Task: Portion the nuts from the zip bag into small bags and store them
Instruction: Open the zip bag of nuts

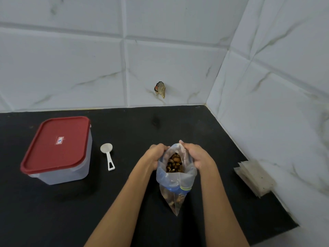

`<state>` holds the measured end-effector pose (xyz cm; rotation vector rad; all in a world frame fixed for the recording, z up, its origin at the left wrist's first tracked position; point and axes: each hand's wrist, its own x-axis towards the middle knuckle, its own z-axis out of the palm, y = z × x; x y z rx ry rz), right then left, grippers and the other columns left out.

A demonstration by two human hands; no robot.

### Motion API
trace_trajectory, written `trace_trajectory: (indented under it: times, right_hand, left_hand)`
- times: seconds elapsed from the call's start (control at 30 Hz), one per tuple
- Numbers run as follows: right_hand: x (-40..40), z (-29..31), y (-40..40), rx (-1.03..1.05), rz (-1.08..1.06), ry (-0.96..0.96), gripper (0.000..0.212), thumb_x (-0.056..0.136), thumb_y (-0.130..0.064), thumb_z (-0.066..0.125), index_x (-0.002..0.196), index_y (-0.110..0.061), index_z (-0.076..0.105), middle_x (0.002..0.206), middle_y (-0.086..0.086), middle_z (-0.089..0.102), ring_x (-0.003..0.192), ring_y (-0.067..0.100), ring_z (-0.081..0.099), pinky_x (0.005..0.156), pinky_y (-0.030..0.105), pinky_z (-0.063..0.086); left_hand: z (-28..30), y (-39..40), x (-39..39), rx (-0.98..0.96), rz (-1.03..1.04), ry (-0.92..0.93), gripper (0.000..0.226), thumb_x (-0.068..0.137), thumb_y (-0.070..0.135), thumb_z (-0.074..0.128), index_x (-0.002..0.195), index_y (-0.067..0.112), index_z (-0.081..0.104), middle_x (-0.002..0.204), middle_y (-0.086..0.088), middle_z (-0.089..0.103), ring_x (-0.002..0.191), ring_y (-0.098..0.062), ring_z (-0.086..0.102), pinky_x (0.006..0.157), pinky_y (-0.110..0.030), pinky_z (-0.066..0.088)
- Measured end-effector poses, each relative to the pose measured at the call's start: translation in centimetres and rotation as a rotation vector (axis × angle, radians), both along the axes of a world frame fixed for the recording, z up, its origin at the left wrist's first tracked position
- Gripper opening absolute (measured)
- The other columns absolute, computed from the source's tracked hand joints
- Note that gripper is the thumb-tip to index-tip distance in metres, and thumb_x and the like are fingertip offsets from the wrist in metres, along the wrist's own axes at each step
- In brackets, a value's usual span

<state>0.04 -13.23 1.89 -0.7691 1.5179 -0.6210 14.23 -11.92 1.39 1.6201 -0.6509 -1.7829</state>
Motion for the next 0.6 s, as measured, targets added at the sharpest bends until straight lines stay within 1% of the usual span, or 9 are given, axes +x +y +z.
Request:
trace_trajectory:
  times: [0.07, 0.13, 0.17, 0.2, 0.27, 0.33, 0.47, 0.53, 0.6]
  right_hand:
    - [-0.1, -0.4, -0.1, -0.084, -0.041, 0.160, 0.040, 0.088, -0.036, 0.063, 0.111, -0.003, 0.061, 0.109, 0.017, 0.066, 0.093, 0.025, 0.063, 0.085, 0.038, 0.051]
    - [-0.5, -0.7, -0.1, -0.185, -0.028, 0.350, 0.049, 0.085, -0.047, 0.062, 0.113, -0.006, 0.058, 0.113, 0.015, 0.063, 0.098, 0.025, 0.061, 0.085, 0.039, 0.050]
    - [-0.7, -0.6, 0.1, -0.210, 0.012, 0.467, 0.055, 0.084, -0.054, 0.059, 0.114, -0.008, 0.057, 0.114, 0.013, 0.061, 0.103, 0.026, 0.059, 0.087, 0.039, 0.049]
    - [-0.9, -0.3, 0.6, -0.211, 0.051, 0.588, 0.061, 0.083, -0.059, 0.056, 0.116, -0.008, 0.056, 0.116, 0.013, 0.060, 0.105, 0.027, 0.058, 0.086, 0.039, 0.048]
    - [-1.3, 0.7, 1.9, -0.170, 0.100, 0.798, 0.069, 0.081, -0.068, 0.049, 0.117, -0.009, 0.054, 0.115, 0.013, 0.060, 0.103, 0.028, 0.060, 0.081, 0.036, 0.047]
    - [-1.6, 1.9, 3.2, -0.100, 0.154, 0.876, 0.069, 0.080, -0.074, 0.044, 0.105, -0.011, 0.055, 0.102, 0.009, 0.064, 0.093, 0.024, 0.064, 0.083, 0.036, 0.050]
    - [-0.8, 3.5, 4.8, -0.030, 0.257, 0.798, 0.054, 0.078, -0.065, 0.059, 0.084, -0.011, 0.057, 0.073, 0.005, 0.068, 0.056, 0.012, 0.063, 0.073, 0.030, 0.054]
    - [-0.3, 3.9, 5.2, 0.012, 0.288, 0.753, 0.044, 0.076, -0.052, 0.070, 0.083, -0.010, 0.057, 0.072, 0.006, 0.069, 0.052, 0.011, 0.061, 0.062, 0.025, 0.052]
    - [0.1, 4.2, 5.8, 0.054, 0.291, 0.684, 0.034, 0.079, -0.036, 0.072, 0.084, -0.008, 0.054, 0.080, 0.010, 0.070, 0.057, 0.012, 0.064, 0.061, 0.022, 0.054]
  left_hand:
    - [-0.6, -0.1, 0.1, -0.052, 0.019, -0.063, 0.022, 0.094, 0.013, 0.055, 0.112, 0.000, 0.054, 0.098, -0.016, 0.061, 0.082, -0.023, 0.061, 0.061, -0.036, 0.053]
    - [-1.0, -0.1, 0.2, -0.167, -0.036, -0.233, 0.021, 0.093, 0.024, 0.059, 0.086, 0.005, 0.061, 0.088, -0.015, 0.062, 0.080, -0.024, 0.061, 0.074, -0.041, 0.052]
    - [-0.8, 0.1, 0.4, -0.224, -0.081, -0.341, 0.031, 0.093, 0.032, 0.058, 0.073, 0.009, 0.059, 0.079, -0.015, 0.060, 0.075, -0.025, 0.060, 0.073, -0.041, 0.050]
    - [-0.8, 0.3, 0.6, -0.277, -0.130, -0.468, 0.038, 0.092, 0.041, 0.056, 0.073, 0.008, 0.061, 0.077, -0.018, 0.061, 0.075, -0.027, 0.061, 0.070, -0.039, 0.047]
    - [-0.7, 1.0, 1.5, -0.297, -0.170, -0.747, 0.062, 0.089, 0.058, 0.050, 0.100, -0.001, 0.064, 0.099, -0.021, 0.066, 0.095, -0.033, 0.063, 0.075, -0.035, 0.045]
    - [0.0, 2.3, 2.3, -0.258, -0.214, -0.899, 0.074, 0.087, 0.069, 0.043, 0.104, -0.001, 0.063, 0.102, -0.018, 0.067, 0.099, -0.033, 0.064, 0.084, -0.035, 0.051]
    - [1.7, 4.5, 2.4, -0.168, -0.296, -0.867, 0.065, 0.083, 0.068, 0.052, 0.077, 0.003, 0.062, 0.068, -0.011, 0.070, 0.066, -0.022, 0.071, 0.068, -0.033, 0.061]
    - [2.1, 5.1, 2.1, -0.139, -0.274, -0.753, 0.053, 0.081, 0.055, 0.067, 0.077, 0.002, 0.062, 0.066, -0.011, 0.069, 0.059, -0.018, 0.069, 0.059, -0.029, 0.060]
    - [2.4, 5.5, 2.1, -0.094, -0.274, -0.647, 0.043, 0.079, 0.042, 0.075, 0.081, 0.001, 0.062, 0.068, -0.012, 0.070, 0.057, -0.017, 0.069, 0.054, -0.028, 0.059]
